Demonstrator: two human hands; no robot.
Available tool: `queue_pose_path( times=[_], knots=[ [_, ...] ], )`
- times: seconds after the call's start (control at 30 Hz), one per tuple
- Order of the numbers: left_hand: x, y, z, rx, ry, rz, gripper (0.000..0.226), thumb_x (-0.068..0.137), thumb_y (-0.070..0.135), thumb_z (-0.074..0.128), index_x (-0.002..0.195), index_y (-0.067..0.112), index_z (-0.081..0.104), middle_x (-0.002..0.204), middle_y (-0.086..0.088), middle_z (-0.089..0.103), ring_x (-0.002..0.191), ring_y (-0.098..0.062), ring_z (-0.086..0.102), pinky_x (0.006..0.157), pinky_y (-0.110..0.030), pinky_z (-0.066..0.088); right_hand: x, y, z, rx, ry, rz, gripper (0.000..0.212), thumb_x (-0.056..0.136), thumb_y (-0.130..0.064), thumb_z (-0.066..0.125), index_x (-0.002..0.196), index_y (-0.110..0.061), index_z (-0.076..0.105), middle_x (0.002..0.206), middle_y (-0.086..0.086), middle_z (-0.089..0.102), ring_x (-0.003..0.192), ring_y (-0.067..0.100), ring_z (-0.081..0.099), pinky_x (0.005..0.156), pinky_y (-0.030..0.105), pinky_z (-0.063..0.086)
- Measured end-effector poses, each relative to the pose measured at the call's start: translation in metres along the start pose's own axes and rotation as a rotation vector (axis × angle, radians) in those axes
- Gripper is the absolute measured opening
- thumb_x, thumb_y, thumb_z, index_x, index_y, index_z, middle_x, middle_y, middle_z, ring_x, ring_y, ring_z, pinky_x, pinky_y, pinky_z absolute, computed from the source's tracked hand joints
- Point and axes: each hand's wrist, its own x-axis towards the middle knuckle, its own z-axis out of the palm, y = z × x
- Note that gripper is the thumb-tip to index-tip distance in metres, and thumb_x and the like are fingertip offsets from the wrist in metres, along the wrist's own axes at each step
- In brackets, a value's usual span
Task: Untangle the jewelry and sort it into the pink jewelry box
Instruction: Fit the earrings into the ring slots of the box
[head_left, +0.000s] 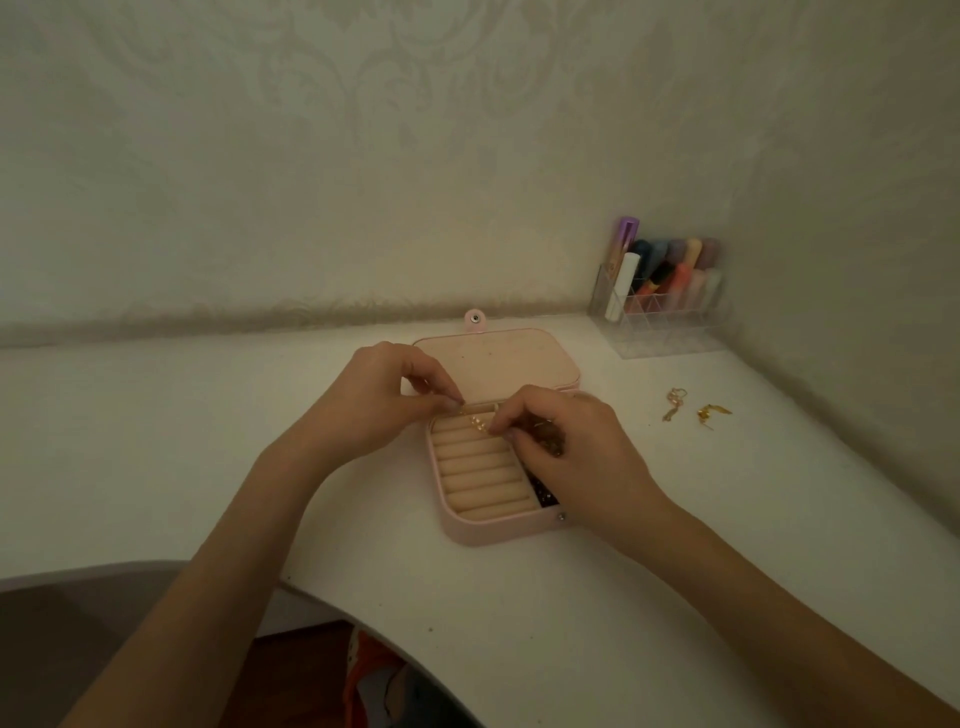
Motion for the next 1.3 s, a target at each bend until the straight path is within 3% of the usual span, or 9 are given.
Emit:
queue_pose_path(
  times=[0.2,0.33,0.5,0.63,0.73,0.9,1.07,1.3],
  knots=[
    [0.003,0.001,-0.002,0.039,-0.069,0.015,0.024,0.072,0.01,0.079,0.067,0.031,0.07,0.073,0.009,0.068,0.074,-0.004,0.058,0.066,-0.009,0.04,-0.001,-0.001,0.001,-0.089,0.0,-0.076,0.018,0.084,0.001,0.063,0.087,-0.015,0.07,0.075,-0.022,0.059,0.079,0.003,0.057,0.067,0.005,0.04],
    [0.008,0.002,-0.003,0.083,-0.132,0.019,0.021,0.073,0.007,0.078,0.069,0.026,0.071,0.071,0.013,0.066,0.071,-0.002,0.057,0.065,-0.008,0.041,-0.001,-0.001,0.002,-0.127,0.013,-0.119,0.019,0.082,0.002,0.064,0.087,-0.015,0.071,0.079,-0.021,0.059,0.076,-0.011,0.055,0.07,0.002,0.038],
    [0.011,-0.001,-0.002,0.229,-0.144,0.141,0.016,0.071,0.006,0.078,0.072,0.021,0.075,0.072,0.012,0.061,0.069,-0.01,0.056,0.07,-0.03,0.047,-0.002,0.001,0.004,-0.112,0.005,-0.125,0.022,0.081,0.005,0.063,0.087,-0.014,0.071,0.079,-0.027,0.056,0.079,-0.019,0.052,0.074,0.001,0.038],
    [0.008,-0.003,-0.003,0.172,-0.129,0.106,0.022,0.072,0.009,0.079,0.069,0.029,0.07,0.07,0.014,0.061,0.074,-0.008,0.056,0.063,-0.014,0.042,-0.002,0.001,0.004,-0.096,0.001,-0.114,0.021,0.081,0.005,0.062,0.088,-0.013,0.072,0.081,-0.021,0.06,0.082,-0.006,0.056,0.074,0.004,0.04],
    [0.01,-0.001,-0.006,0.094,-0.183,-0.016,0.025,0.072,0.012,0.08,0.064,0.033,0.068,0.069,0.011,0.065,0.066,0.001,0.056,0.06,-0.008,0.04,-0.002,0.0,0.004,-0.102,0.001,-0.121,0.021,0.081,0.005,0.062,0.088,-0.012,0.072,0.083,-0.018,0.062,0.086,0.004,0.058,0.076,0.01,0.043],
    [0.013,-0.001,-0.011,0.028,-0.226,-0.093,0.021,0.069,0.018,0.082,0.066,0.036,0.072,0.068,0.013,0.07,0.061,0.005,0.055,0.061,-0.01,0.041,-0.003,-0.002,0.003,-0.102,-0.01,-0.103,0.022,0.081,0.005,0.062,0.088,-0.013,0.072,0.082,-0.018,0.061,0.085,0.001,0.056,0.074,0.005,0.04],
    [0.011,0.0,-0.008,0.018,-0.187,-0.113,0.016,0.07,0.02,0.082,0.066,0.033,0.072,0.068,0.011,0.069,0.059,0.006,0.055,0.058,-0.007,0.039,-0.003,-0.002,0.003,-0.101,-0.024,-0.079,0.022,0.082,0.004,0.061,0.089,-0.014,0.072,0.079,-0.023,0.058,0.076,-0.013,0.053,0.073,0.003,0.039],
    [0.011,-0.003,0.0,-0.017,-0.145,-0.177,0.008,0.07,0.017,0.081,0.069,0.022,0.075,0.071,0.0,0.071,0.062,-0.004,0.057,0.063,-0.016,0.046,-0.003,-0.003,0.003,-0.109,-0.013,-0.104,0.023,0.081,0.006,0.062,0.088,-0.013,0.072,0.083,-0.02,0.059,0.088,0.004,0.056,0.077,0.007,0.041]
  ],
)
